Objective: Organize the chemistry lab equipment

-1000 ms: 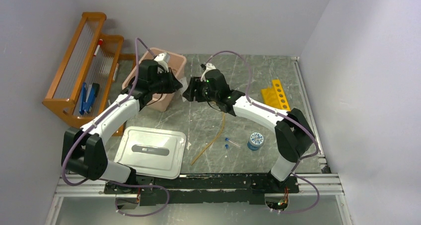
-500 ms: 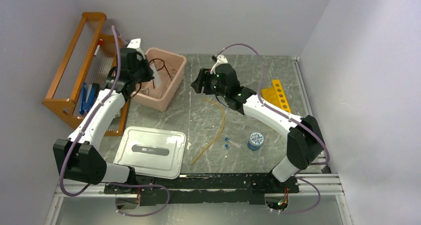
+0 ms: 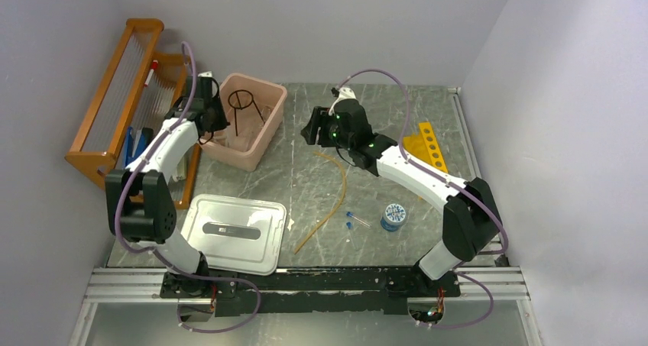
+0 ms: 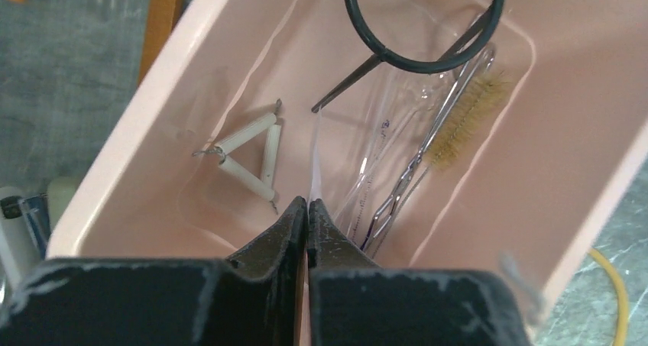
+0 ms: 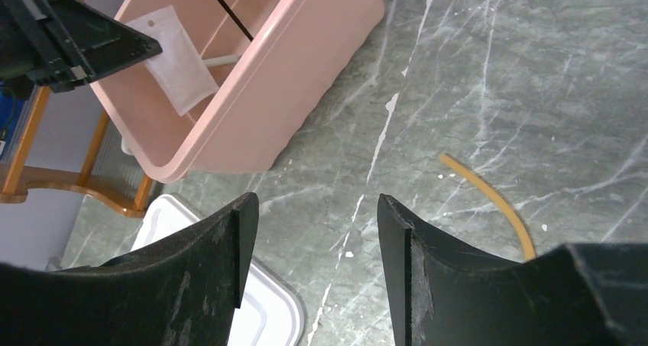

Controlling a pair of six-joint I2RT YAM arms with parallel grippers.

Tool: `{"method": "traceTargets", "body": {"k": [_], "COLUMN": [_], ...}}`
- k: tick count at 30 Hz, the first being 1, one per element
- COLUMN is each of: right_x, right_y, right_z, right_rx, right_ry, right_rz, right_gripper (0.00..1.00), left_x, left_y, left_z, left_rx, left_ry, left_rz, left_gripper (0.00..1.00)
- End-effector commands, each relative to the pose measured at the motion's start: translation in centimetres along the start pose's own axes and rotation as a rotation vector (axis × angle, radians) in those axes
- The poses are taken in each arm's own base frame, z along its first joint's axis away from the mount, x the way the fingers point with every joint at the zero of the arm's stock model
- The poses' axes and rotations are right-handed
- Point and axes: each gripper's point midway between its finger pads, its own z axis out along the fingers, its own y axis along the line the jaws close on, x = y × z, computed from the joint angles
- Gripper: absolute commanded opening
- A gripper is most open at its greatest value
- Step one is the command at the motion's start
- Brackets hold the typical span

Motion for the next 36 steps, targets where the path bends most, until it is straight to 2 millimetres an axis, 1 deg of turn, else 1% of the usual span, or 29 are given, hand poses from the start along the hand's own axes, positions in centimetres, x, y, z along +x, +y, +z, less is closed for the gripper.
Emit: {"method": "traceTargets", "body": {"k": [1, 4, 5, 7, 10, 12, 17, 20, 22, 25, 27, 29, 32, 36], "right_x": [-0.8, -0.9, -0.9, -0.7, 0.0, 0.8, 3.9, 5.5, 6.3, 7.4, 7.8, 8.0, 8.1, 8.7], "right_y": [-0.8, -1.4, -1.7, -2.4, -4.1, -5.1, -8.0, -9.2, -9.6, -10.3, -11.1, -12.1, -13.5, -14.8], "right_z": [-1.0, -1.3, -1.4, -1.6, -1.9, -2.2, -3.1, -4.1, -5.0, -6.3, -7.3, -8.1, -9.3, -10.2], "right_rx": [0.039, 0.069, 0.084, 0.119, 0.197, 0.249, 0.374, 0.423, 0.430, 0.452, 0.497, 0.555, 0.623, 0.646], "right_ry": [-0.027, -0.034, -0.035, -0.032, -0.009, 0.017, 0.121, 0.175, 0.210, 0.265, 0.285, 0.296, 0.311, 0.375], "right_rz": [0.016, 0.019, 0.019, 0.016, 0.011, 0.004, -0.001, -0.016, -0.040, -0.063, -0.064, -0.068, -0.080, -0.130], "right_gripper": [0.62, 0.62, 0.62, 0.62, 0.62, 0.63, 0.63, 0.61, 0.60, 0.58, 0.58, 0.58, 0.58, 0.59], "left_x": [-0.7, 0.2, 0.1, -0.7, -2.3, -3.3, -4.0, -4.1, -3.5, -1.7, -0.3, 0.9, 2.0, 3.3], "left_y": [-0.6, 0.0, 0.1, 0.1, -0.9, -2.0, -4.9, -7.6, -10.8, -15.6, -17.9, -19.6, -21.3, -22.5], "left_z": [1.4, 2.5, 2.6, 2.2, 0.6, -0.7, -3.7, -6.2, -8.4, -11.9, -13.6, -15.0, -16.9, -18.5], "left_rx": [0.045, 0.024, 0.015, 0.014, 0.062, 0.121, 0.275, 0.403, 0.550, 0.736, 0.822, 0.890, 0.971, 1.032], "left_ry": [0.016, 0.066, 0.067, 0.047, 0.037, 0.025, 0.017, -0.001, -0.014, -0.031, -0.032, -0.029, -0.031, -0.037], "left_rz": [-0.006, 0.000, 0.004, 0.016, 0.048, 0.053, 0.051, 0.092, 0.158, 0.285, 0.344, 0.377, 0.408, 0.420], "left_gripper": [0.09, 0.17, 0.19, 0.27, 0.40, 0.43, 0.48, 0.52, 0.56, 0.64, 0.70, 0.72, 0.71, 0.70]}}
